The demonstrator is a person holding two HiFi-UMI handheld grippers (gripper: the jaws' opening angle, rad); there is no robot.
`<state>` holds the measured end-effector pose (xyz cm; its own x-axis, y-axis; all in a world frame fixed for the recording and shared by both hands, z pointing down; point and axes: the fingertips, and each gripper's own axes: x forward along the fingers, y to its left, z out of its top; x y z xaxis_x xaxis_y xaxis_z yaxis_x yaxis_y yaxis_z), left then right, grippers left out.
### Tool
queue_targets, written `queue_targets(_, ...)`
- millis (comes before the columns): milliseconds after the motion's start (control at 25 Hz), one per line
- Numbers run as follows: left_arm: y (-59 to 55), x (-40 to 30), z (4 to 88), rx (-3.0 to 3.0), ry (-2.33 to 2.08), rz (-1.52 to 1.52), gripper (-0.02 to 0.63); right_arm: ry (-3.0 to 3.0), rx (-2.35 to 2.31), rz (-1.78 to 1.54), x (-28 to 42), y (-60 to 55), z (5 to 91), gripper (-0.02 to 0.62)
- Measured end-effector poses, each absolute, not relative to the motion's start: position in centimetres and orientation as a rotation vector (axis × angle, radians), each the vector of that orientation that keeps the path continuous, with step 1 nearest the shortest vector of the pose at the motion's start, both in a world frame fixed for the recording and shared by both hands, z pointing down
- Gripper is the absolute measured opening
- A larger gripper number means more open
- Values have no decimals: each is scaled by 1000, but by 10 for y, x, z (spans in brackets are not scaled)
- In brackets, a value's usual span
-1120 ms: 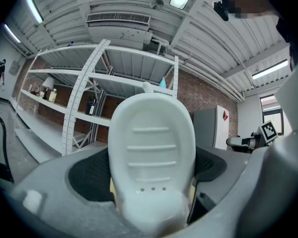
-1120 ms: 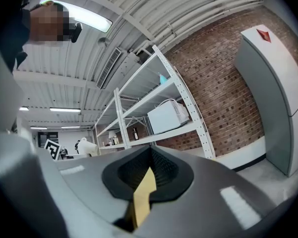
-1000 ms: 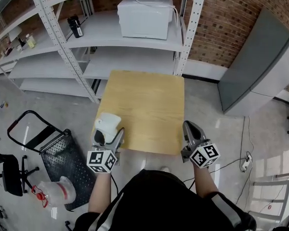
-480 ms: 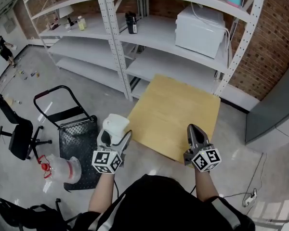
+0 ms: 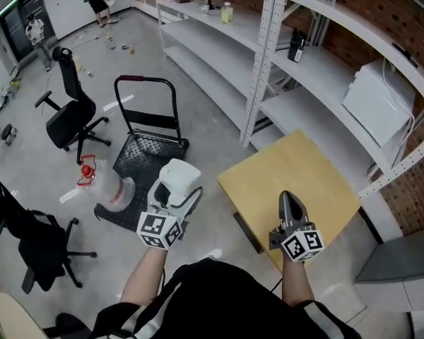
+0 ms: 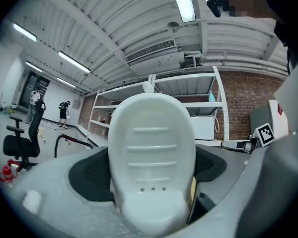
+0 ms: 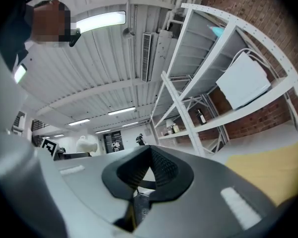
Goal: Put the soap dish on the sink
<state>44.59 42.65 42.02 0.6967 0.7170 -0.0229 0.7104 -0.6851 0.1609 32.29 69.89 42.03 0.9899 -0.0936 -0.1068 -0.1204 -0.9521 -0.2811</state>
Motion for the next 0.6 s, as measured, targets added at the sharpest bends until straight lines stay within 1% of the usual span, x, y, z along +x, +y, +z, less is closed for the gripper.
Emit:
queue_targets(240, 355, 420, 433, 2855, 876, 91, 468, 435, -2794, 62, 357, 647, 428, 3)
queue_targets(600, 265, 358, 451, 2922, 437, 104, 468, 837, -2684, -6, 382, 564, 439, 3)
